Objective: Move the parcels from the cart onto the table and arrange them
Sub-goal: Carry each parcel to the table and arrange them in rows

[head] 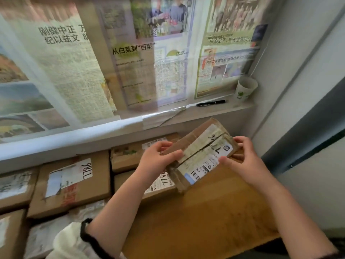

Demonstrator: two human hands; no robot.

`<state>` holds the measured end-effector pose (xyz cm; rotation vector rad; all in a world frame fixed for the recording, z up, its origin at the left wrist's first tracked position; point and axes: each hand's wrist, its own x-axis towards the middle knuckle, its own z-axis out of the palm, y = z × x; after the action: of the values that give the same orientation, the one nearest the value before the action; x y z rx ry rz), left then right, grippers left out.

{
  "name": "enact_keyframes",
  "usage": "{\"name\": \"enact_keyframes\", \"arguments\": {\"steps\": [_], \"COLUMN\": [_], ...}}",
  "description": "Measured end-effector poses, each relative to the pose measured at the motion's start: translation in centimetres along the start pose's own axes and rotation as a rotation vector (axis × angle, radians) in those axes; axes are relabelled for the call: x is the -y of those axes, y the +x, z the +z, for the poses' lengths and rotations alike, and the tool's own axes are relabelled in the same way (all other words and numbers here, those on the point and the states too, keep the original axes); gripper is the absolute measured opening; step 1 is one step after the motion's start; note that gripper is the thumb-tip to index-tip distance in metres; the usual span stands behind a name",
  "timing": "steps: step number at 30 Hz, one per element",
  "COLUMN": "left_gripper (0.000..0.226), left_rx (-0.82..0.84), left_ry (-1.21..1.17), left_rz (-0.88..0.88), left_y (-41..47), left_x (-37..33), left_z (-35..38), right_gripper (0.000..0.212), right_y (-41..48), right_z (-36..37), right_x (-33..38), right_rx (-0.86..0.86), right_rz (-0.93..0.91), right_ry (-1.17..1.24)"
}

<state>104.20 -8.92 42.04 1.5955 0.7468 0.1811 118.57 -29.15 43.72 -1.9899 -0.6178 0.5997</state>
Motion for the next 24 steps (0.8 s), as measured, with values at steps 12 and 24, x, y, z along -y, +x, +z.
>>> {"name": "enact_keyframes", "arguments": {"steps": [12, 24], "left_gripper": [0.052, 0.025], "left_rx": [-0.452, -0.444], "left_ry": [-0.301, -0.269], "left_rz": [-0.186, -0.268], "left_y": [-4.8, -16.2], "left_x": [3.6, 10.1], "left_z": [-3.4, -7.8], "right_gripper": [0.029, 0.012], "right_y": [1.3, -8.2], "right_z": [6.0, 13.2], "right_x": [-1.3, -1.1], "right_rx": [0.189, 0.296], "right_rz": [0.109, 0.2], "right_ry": [0.181, 0.163]}}
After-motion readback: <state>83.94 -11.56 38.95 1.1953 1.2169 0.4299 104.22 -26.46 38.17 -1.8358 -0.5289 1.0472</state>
